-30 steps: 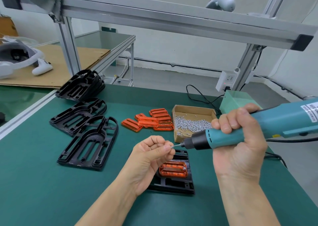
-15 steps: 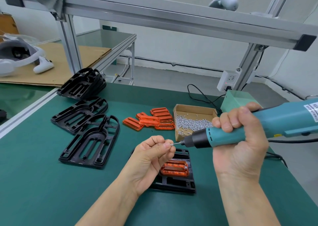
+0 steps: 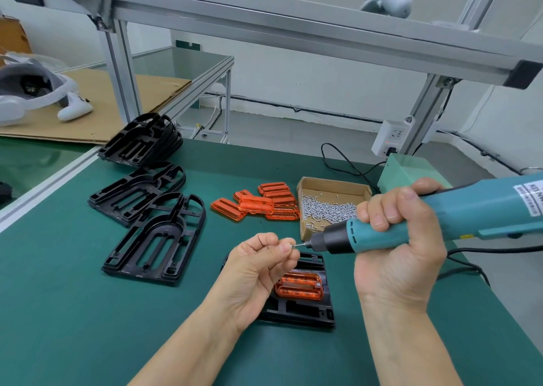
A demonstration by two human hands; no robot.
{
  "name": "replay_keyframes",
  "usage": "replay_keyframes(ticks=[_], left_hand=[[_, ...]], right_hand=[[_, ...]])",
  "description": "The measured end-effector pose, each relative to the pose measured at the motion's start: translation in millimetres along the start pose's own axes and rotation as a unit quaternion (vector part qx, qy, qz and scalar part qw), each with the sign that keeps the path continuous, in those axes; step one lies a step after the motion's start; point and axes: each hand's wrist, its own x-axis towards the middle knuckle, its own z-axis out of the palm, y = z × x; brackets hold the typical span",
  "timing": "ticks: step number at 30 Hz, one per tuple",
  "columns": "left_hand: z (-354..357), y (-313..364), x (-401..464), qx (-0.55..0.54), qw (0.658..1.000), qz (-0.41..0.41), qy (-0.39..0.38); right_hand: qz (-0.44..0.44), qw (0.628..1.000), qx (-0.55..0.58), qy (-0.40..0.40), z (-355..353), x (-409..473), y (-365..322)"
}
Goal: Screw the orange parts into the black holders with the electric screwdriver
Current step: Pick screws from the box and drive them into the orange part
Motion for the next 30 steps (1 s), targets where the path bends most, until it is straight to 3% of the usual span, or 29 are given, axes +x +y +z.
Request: replay_keyframes(ticks=[7,14,16,19,23,30], left_hand=[[-0.3,-1.8,0.0,0.049,0.998,0.049,-0.004],[-3.6,13.5,-2.1,0.199,0.967,0.156,0.011],[-11.3,20.2,1.6,0.269,0.94,0.198,0.067],[-21.8,19.1,8.2,0.439,0.865,0.196,0.145],[-26.6,10.6,11.6,0.578,0.793,0.14,0.128],[-28.5,9.3,15.1,0.659,0.732,0.129,0.112]], right_hand=[[0.01,1.0,0.001,0.012,-4.7,3.6,-0.2],[0.036,0.999,-0.001,-0.016,-8.8,9.2,1.4],[0.054,0.998,-0.01,-0.033,-10.7,10.7,3.9],[0.087,0.994,-0.036,-0.052,-12.0,11.4,11.0],[0.128,0.987,-0.067,-0.077,-12.4,8.2,21.4],[0.163,0.973,-0.109,-0.122,-8.4,5.1,34.6]])
